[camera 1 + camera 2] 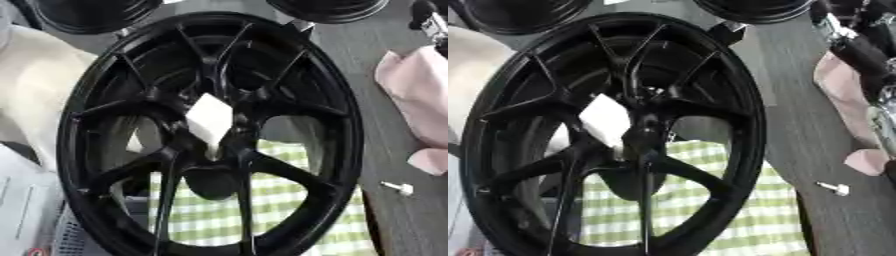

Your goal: Pull the pin out of the wheel hub.

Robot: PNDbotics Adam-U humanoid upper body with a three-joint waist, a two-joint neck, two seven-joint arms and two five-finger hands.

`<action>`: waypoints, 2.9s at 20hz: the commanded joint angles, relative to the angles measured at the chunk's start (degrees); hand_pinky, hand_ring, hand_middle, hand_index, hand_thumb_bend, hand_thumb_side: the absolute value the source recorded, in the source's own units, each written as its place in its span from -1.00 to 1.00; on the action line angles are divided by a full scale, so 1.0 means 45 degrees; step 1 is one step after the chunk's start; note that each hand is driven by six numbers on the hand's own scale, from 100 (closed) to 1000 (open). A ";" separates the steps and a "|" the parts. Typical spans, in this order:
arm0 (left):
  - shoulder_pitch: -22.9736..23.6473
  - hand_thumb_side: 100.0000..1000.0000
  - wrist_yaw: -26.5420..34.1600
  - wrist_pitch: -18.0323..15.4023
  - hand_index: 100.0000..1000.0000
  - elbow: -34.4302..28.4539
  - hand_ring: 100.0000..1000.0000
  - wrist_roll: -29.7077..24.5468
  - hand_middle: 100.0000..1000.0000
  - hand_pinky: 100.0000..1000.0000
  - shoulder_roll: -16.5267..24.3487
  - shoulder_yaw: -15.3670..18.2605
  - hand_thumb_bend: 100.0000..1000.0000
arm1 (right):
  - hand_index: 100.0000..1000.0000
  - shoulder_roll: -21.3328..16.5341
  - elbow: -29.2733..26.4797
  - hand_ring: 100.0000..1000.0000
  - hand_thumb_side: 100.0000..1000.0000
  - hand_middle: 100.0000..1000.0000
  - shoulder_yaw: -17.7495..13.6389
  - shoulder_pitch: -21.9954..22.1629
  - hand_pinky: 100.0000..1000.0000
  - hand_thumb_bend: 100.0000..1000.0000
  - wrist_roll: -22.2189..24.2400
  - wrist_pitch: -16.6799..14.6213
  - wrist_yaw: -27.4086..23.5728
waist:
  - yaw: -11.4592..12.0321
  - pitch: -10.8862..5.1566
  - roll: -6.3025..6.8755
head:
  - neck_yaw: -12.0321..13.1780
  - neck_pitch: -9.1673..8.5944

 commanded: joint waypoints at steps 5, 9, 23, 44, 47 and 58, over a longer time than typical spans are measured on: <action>-0.1709 -0.09 -0.0273 -0.1005 0.49 -0.0183 0.49 -0.5113 0.28 0.63 0.1335 -0.0389 0.18 | 0.51 -0.0553 -0.0095 0.40 -0.27 0.28 -0.0050 -0.0058 0.86 -0.36 0.0155 0.0049 0.0087 | -0.0086 -0.0528 0.0041 | -0.0036 0.0066; -0.3106 -0.10 -0.0154 -0.0896 0.50 -0.0059 0.49 -0.6401 0.29 0.63 0.1231 -0.1178 0.18 | 0.51 -0.0557 -0.0083 0.40 -0.27 0.28 -0.0012 -0.0058 0.86 -0.36 0.0200 0.0072 0.0083 | -0.0138 -0.0622 0.0063 | 0.0027 0.0127; -0.8298 -0.18 -0.0234 -0.0270 0.50 0.1975 0.49 -0.8767 0.30 0.61 -0.1561 -0.4746 0.26 | 0.51 -0.0478 0.0092 0.40 -0.26 0.28 0.0120 -0.0049 0.87 -0.38 0.0360 0.0151 0.0056 | -0.0323 -0.1016 0.0293 | 0.0144 0.0442; -1.0509 -0.38 0.0737 0.0316 0.54 0.4848 0.50 -0.9098 0.33 0.56 -0.4269 -0.7373 0.44 | 0.51 -0.0282 0.0214 0.40 -0.25 0.28 0.0207 -0.0351 0.87 -0.41 0.0384 0.0245 -0.0053 | -0.0689 -0.1001 0.0553 | 0.0461 0.0679; -1.0578 -0.39 0.0842 0.0364 0.56 0.5042 0.52 -0.9098 0.36 0.56 -0.4429 -0.7551 0.46 | 0.51 -0.0264 0.0228 0.40 -0.26 0.28 0.0215 -0.0398 0.87 -0.41 0.0376 0.0255 -0.0068 | -0.0734 -0.0950 0.0570 | 0.0446 0.0712; -1.0687 -0.47 0.1044 0.0681 0.60 0.6012 0.56 -0.9098 0.42 0.56 -0.4863 -0.7930 0.56 | 0.51 -0.0189 0.0266 0.40 -0.25 0.28 0.0228 -0.0557 0.88 -0.41 0.0381 0.0282 -0.0202 | -0.0818 -0.0852 0.0579 | 0.0421 0.1188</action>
